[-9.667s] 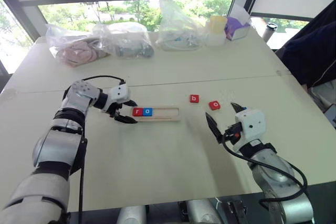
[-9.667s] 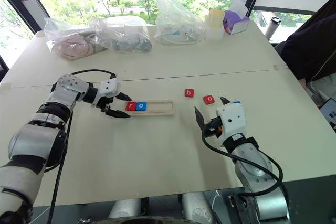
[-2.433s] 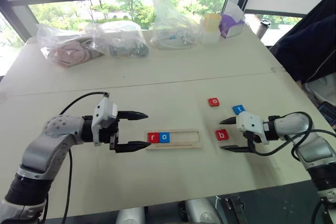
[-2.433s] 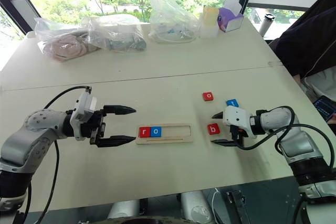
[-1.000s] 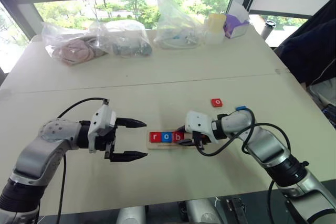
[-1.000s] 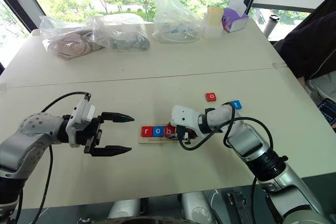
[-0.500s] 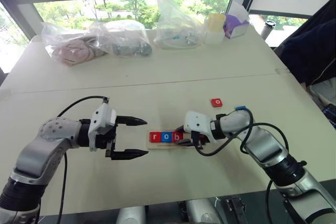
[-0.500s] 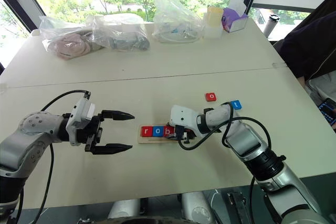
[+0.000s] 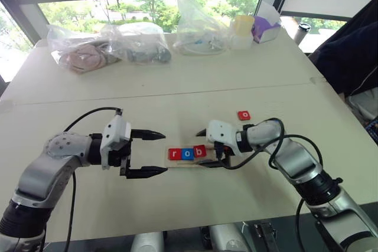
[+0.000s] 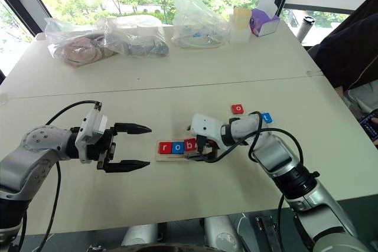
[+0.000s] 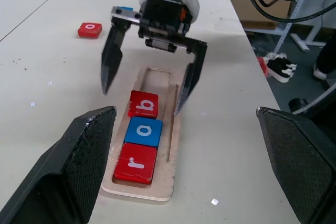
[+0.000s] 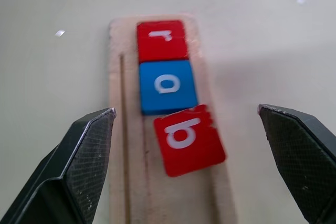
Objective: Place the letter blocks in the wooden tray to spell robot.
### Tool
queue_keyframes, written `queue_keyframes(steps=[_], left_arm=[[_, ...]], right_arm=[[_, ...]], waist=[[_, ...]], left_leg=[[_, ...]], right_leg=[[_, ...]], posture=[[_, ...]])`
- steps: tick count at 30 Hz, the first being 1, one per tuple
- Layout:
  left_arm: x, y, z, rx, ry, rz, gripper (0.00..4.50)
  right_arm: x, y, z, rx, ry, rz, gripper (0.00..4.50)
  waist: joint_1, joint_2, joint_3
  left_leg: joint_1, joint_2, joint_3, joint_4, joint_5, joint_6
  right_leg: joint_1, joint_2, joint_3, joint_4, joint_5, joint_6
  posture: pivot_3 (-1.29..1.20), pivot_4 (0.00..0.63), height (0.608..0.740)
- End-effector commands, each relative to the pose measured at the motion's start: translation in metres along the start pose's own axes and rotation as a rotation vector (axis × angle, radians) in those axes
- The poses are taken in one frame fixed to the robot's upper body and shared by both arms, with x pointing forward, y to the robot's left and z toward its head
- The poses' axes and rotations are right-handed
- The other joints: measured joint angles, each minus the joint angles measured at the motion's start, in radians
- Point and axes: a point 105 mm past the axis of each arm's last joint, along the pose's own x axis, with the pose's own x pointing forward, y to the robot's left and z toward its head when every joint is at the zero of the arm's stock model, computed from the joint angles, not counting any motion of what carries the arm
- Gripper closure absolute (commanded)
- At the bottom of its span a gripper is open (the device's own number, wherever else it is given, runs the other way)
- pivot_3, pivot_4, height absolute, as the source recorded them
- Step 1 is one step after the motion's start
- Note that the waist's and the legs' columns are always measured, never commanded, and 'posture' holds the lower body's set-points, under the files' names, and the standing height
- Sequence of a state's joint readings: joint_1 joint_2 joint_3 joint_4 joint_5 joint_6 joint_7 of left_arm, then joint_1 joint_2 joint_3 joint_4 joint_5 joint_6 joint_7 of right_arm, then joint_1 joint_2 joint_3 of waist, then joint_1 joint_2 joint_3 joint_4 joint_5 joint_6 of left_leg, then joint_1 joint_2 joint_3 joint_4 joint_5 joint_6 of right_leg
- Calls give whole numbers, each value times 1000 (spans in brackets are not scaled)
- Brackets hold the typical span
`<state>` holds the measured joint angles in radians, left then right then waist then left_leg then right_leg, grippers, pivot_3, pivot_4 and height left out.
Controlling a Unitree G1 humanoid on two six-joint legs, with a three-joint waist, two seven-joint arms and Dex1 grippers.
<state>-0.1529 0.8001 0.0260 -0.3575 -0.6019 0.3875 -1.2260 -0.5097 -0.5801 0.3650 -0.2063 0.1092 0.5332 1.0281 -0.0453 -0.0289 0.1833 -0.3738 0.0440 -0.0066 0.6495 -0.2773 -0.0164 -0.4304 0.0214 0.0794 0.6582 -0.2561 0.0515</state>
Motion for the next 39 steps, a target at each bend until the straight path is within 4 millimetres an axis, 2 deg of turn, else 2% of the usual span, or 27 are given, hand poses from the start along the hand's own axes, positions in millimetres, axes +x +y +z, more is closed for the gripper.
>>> queue_keyframes(steps=[1, 3, 7, 14, 19, 28, 35, 39], left_arm=[[3, -2, 9, 44, -23, -11, 0], [4, -2, 10, 39, -29, -17, 0], [5, -3, 11, 40, -32, -24, 0], [5, -2, 12, 44, -33, -17, 0], [5, -1, 12, 41, -34, -11, 0], [6, 0, 11, 41, -40, -8, 0], [7, 1, 11, 40, -45, -6, 0], [7, 2, 10, 39, -45, -6, 0]], right_arm=[[-14, -35, 21, 0, -76, -164, 35], [-16, -45, 17, -10, -62, -215, 35], [-14, -51, 6, -59, -26, -248, 35], [0, -36, -10, -116, 9, -207, 35], [4, -27, -7, -113, -10, -183, 35], [1, -26, 0, -127, -18, -177, 35], [-3, -16, -4, -139, 14, -135, 35], [-14, -31, 4, -107, -20, -224, 35]], waist=[[-1, 0, 0], [0, 0, 0], [1, 0, 0], [-2, 0, 0], [-1, 0, 0], [0, 0, 0], [0, 0, 0], [-1, 0, 0]], left_leg=[[0, 0, 0, 0, 0, 0], [0, 0, 0, 0, 0, 0], [-1, 0, 0, -1, 0, 0], [-1, 0, 0, -1, 0, 0], [-1, 0, 0, -1, 0, 0], [-1, 0, 0, -1, 0, 0], [-1, 0, 0, -1, 0, 0], [-1, 0, 0, -1, 0, 0]], right_leg=[[0, 0, 0, 0, 0, 0], [0, 0, 0, 0, 0, 0], [0, 0, 0, 0, 2, -3], [-1, 0, 0, 0, 2, -3], [-1, 0, 0, 0, 2, -3], [-1, 0, 0, 0, 2, -3], [-1, 0, 0, 0, 2, -3], [-1, 0, 0, 0, 1, -2]], posture=[[0, 150, 740], [0, 150, 740], [0, 150, 740], [0, 150, 740], [0, 150, 740], [0, 150, 740], [0, 150, 740], [0, 150, 740]])
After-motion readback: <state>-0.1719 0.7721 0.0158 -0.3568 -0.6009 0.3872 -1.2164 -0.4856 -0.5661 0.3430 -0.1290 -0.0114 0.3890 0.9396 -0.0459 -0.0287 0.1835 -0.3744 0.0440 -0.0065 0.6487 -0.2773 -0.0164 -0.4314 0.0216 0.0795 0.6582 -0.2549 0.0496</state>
